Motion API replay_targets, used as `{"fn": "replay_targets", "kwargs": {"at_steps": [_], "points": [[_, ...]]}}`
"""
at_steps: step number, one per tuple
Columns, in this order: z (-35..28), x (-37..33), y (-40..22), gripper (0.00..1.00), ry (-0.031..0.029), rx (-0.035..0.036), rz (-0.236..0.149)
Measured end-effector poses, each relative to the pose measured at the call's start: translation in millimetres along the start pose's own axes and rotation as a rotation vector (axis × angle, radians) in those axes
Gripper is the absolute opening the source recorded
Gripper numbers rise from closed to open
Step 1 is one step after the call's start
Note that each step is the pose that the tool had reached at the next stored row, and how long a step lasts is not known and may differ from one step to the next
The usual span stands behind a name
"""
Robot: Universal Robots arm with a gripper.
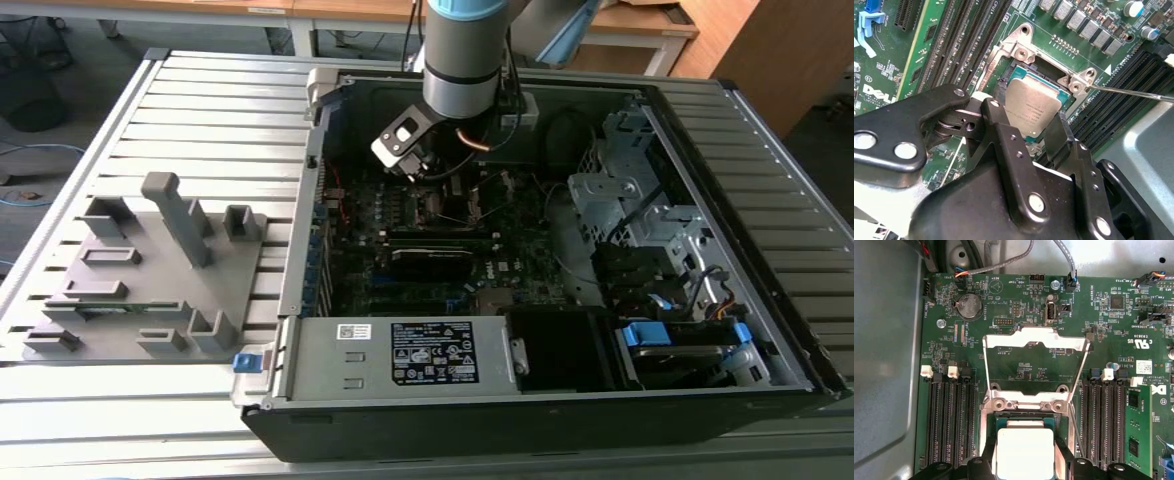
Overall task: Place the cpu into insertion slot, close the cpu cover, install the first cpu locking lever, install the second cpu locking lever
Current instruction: 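Place the cpu into insertion slot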
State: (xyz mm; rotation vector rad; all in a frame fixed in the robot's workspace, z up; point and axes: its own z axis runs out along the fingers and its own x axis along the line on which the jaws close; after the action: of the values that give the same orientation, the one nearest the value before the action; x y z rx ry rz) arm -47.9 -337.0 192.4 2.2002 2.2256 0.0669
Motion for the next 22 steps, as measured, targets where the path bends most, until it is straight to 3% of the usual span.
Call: {"fn": "replay_targets", "kwargs": {"at_steps": [22], "points": [[-2.3,-2.1,-0.2,0.54,0.0013,-0.0006,0.0]]}}
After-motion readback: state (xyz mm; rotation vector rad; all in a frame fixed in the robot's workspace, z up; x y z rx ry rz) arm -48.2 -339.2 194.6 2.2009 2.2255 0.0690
